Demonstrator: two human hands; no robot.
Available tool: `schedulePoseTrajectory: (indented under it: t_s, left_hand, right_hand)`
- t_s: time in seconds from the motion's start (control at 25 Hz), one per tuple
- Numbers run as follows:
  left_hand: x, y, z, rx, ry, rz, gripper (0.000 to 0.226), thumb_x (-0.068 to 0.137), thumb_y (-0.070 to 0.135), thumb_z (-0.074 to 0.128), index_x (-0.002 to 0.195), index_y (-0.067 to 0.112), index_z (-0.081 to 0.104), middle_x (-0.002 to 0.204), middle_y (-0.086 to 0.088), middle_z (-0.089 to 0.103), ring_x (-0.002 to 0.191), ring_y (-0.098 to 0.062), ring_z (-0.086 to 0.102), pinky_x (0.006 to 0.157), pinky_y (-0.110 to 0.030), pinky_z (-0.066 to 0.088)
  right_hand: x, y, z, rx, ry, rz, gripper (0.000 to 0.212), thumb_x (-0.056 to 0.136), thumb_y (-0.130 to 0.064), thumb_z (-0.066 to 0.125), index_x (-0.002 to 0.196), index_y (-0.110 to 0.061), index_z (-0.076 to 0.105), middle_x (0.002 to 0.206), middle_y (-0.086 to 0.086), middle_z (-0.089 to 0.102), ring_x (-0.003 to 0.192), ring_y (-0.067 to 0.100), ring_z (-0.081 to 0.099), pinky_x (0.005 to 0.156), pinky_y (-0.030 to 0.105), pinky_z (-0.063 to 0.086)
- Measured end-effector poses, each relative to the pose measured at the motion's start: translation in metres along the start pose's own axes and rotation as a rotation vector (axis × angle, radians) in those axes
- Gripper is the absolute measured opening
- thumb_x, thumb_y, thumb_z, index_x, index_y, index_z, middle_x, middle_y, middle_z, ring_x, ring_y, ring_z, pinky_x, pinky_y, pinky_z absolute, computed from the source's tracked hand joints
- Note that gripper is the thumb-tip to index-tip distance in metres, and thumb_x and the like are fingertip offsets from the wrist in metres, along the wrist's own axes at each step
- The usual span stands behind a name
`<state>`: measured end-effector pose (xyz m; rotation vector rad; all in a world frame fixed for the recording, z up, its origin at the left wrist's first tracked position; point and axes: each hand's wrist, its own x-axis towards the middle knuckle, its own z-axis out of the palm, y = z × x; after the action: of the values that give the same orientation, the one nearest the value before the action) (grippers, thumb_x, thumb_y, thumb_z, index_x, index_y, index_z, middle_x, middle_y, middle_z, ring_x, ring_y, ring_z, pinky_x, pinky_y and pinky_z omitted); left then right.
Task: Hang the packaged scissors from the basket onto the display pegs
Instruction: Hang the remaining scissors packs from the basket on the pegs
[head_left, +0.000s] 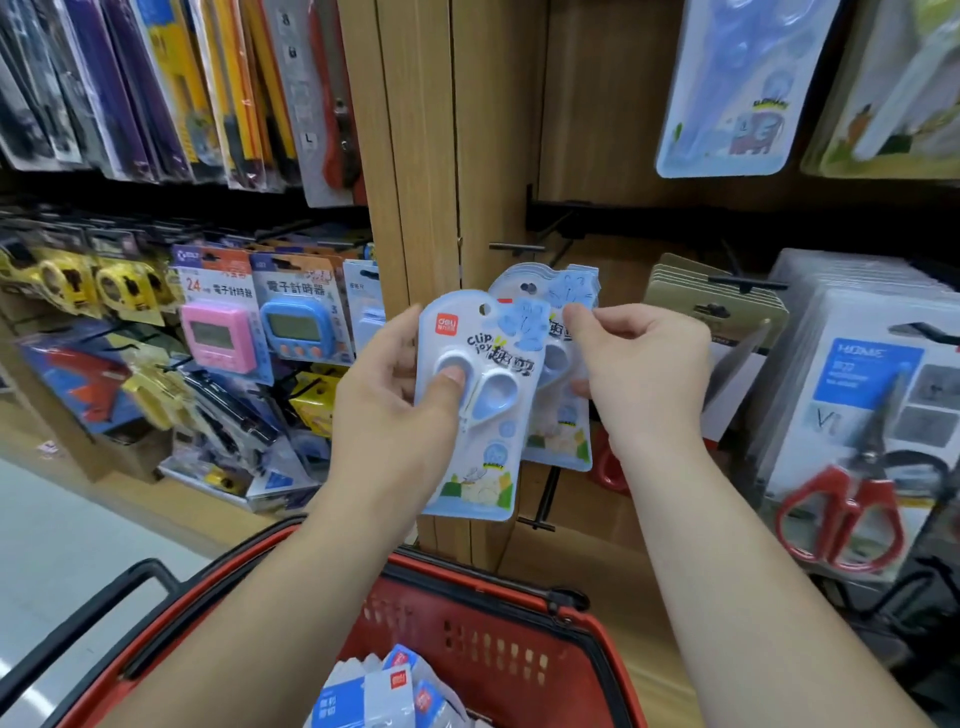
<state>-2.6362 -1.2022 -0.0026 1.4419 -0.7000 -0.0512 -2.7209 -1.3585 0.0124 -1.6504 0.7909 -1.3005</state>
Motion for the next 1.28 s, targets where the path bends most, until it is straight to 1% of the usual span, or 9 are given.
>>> schedulePoseTrajectory:
  t_s: [0.2,0.36,0.44,0.52,0.64,0.76,1.0,1.12,1.28]
  left_hand:
    - [0.006,0.001,0.02,0.02,0.03,0.063,0.036,0.099,0.02,0.074,0.12,0.045,0.058,0.099,0.008,0.074,0.093,-0.015,0.074,0.08,-0.044,0.064]
    - [0.016,-0.006,0.034,0.105,0.089,0.077,0.037,0.101,0.026,0.071,0.135,0.037,0.063,0.113,0.012,0.075,0.103,-0.009,0.072,0.082,-0.028,0.062]
    - [0.021,-0.012,0.04,0.22,0.104,0.08,0.043,0.1,0.039,0.066,0.143,0.035,0.062,0.123,0.013,0.075,0.109,-0.01,0.072,0.09,-0.038,0.063]
    - [0.023,-0.015,0.045,0.417,0.107,0.113,0.048,0.1,0.045,0.061,0.147,0.034,0.058,0.112,0.01,0.077,0.097,-0.016,0.074,0.084,-0.045,0.062]
    - [0.032,-0.011,0.05,0.73,0.067,0.155,0.049,0.104,0.047,0.053,0.15,0.033,0.052,0.092,0.0,0.074,0.088,-0.029,0.069,0.075,-0.048,0.06]
    - [0.036,0.0,0.055,0.91,-0.002,0.146,0.044,0.106,0.042,0.052,0.149,0.03,0.052,0.094,-0.006,0.073,0.093,-0.036,0.067,0.078,-0.05,0.058]
    - [-0.016,-0.018,0.015,0.593,-0.112,0.138,0.032,0.1,0.018,0.067,0.132,0.019,0.07,0.096,0.011,0.071,0.083,-0.003,0.067,0.084,-0.026,0.057]
    - [-0.064,-0.057,-0.033,0.589,-0.196,0.04,0.029,0.096,0.013,0.072,0.125,0.017,0.075,0.091,0.017,0.071,0.076,0.012,0.066,0.078,-0.009,0.052]
    - [-0.12,-0.116,-0.106,0.675,-0.302,-0.261,0.026,0.095,0.011,0.072,0.118,0.025,0.074,0.092,0.013,0.076,0.069,0.004,0.07,0.074,-0.028,0.058]
  right_hand:
    - [0.001,-0.001,-0.01,-0.166,-0.011,-0.095,0.029,0.098,-0.034,0.072,0.072,-0.023,0.075,0.065,-0.01,0.069,0.063,0.01,0.067,0.055,0.025,0.051]
    - [0.002,-0.012,-0.017,-0.151,0.051,-0.122,0.031,0.104,-0.03,0.059,0.078,-0.022,0.073,0.069,-0.011,0.068,0.069,0.007,0.064,0.053,0.01,0.039]
    - [-0.003,-0.016,-0.018,-0.183,0.038,-0.151,0.022,0.103,-0.034,0.057,0.094,-0.026,0.077,0.084,-0.015,0.073,0.086,0.009,0.068,0.068,0.02,0.052]
    - [-0.011,-0.015,-0.02,-0.234,0.023,-0.199,0.022,0.102,-0.037,0.059,0.107,-0.027,0.077,0.095,-0.014,0.074,0.096,0.012,0.068,0.075,0.032,0.057]
    - [-0.015,-0.011,-0.022,-0.265,-0.025,-0.253,0.02,0.099,-0.041,0.063,0.1,-0.028,0.078,0.089,-0.013,0.072,0.089,0.012,0.068,0.072,0.036,0.059]
    - [-0.014,0.003,-0.017,-0.277,-0.2,-0.185,0.023,0.092,-0.049,0.067,0.105,-0.032,0.077,0.085,-0.013,0.072,0.087,0.015,0.069,0.077,0.043,0.061]
    - [-0.029,0.022,-0.021,-0.256,-0.517,-0.052,0.065,0.095,-0.044,0.072,0.154,-0.03,0.05,0.131,-0.005,0.067,0.121,0.011,0.063,0.101,0.032,0.051]
    - [-0.042,0.021,-0.02,-0.326,-0.537,-0.045,0.054,0.095,-0.041,0.073,0.145,-0.025,0.06,0.117,-0.004,0.071,0.109,0.013,0.067,0.099,0.032,0.052]
    - [-0.113,0.036,-0.003,-0.569,-0.902,-0.163,0.024,0.091,-0.042,0.074,0.106,-0.025,0.08,0.091,-0.008,0.075,0.092,0.011,0.07,0.089,0.029,0.055]
